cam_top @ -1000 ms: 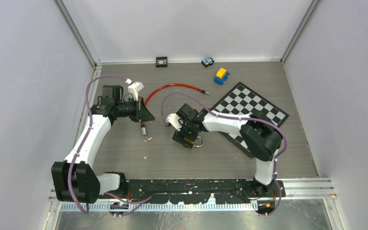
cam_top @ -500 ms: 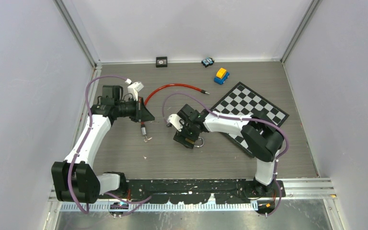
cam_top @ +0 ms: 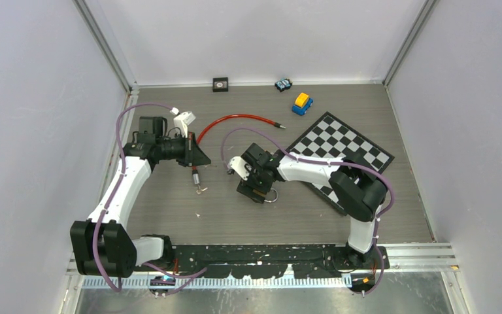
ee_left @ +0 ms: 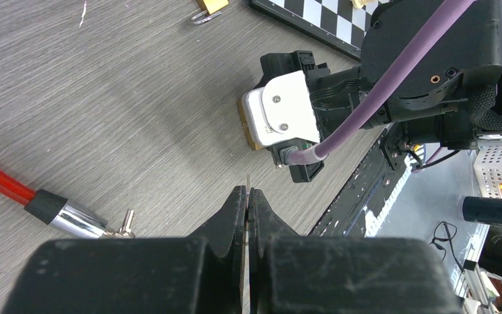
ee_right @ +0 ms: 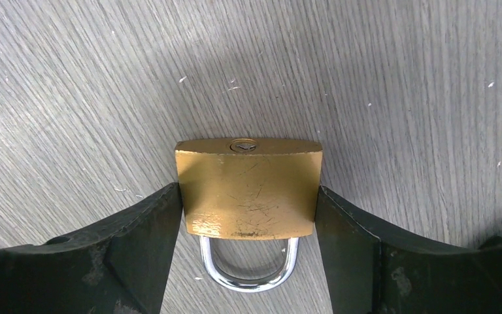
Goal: Unlock with the key
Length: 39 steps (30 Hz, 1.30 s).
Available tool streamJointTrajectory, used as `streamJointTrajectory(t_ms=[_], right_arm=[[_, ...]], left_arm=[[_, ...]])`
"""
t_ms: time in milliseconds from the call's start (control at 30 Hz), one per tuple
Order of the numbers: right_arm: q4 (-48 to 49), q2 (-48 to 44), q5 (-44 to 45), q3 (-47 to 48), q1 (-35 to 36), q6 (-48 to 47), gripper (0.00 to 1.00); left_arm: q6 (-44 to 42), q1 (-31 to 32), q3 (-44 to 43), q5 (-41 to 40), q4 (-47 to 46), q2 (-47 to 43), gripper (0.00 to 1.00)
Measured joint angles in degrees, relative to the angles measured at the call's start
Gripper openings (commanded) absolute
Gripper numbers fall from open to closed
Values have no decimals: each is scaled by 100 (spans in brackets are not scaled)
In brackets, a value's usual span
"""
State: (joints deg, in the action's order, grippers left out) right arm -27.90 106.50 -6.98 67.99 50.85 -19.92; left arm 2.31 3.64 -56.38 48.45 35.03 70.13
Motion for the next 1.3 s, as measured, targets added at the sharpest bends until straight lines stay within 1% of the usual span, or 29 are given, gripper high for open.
streamJointTrajectory(t_ms=[67, 200, 300, 367, 400, 467, 500, 533, 600, 900, 1033, 1167, 1300], right_arm=[[-11, 0, 22, 7, 15, 22, 73], [-46, 4, 83, 26, 31, 74, 64], [-61, 4, 101, 33, 31, 103, 53], [-61, 4, 105, 33, 31, 103, 49], [-61, 4, 101, 33, 28, 103, 43], [-59, 2, 85, 33, -13, 98, 18], [-59, 0, 63, 33, -35, 83, 7], [-59, -2, 37, 33, -55, 63, 2], [-59, -9, -59, 33, -111, 26, 1], [-225, -219, -125, -9, -356, -170, 1], [-365, -675, -223, -9, -361, -323, 1], [-544, -1377, -485, 7, -361, -590, 1], [-1078, -1864, -778, 476, -361, -804, 1]], left_arm=[[-2, -2, 0, 17, 0, 0, 0], [-2, -2, 0, 20, 0, 0, 0], [-4, -2, 0, 22, 0, 0, 0], [-4, -2, 0, 22, 0, 0, 0], [-4, -4, 0, 26, 0, 0, 0], [-4, -15, 0, 57, 0, 0, 0], [-4, -26, 0, 68, 0, 0, 0], [-2, -44, 2, 85, 0, 0, 0], [-2, -85, 4, 122, 0, 0, 0], [-2, -264, 66, 282, -15, 0, 0], [4, -297, 111, 407, -46, 0, 0], [66, -302, 111, 658, -101, 2, 0], [337, -302, 111, 990, -192, 37, 0]])
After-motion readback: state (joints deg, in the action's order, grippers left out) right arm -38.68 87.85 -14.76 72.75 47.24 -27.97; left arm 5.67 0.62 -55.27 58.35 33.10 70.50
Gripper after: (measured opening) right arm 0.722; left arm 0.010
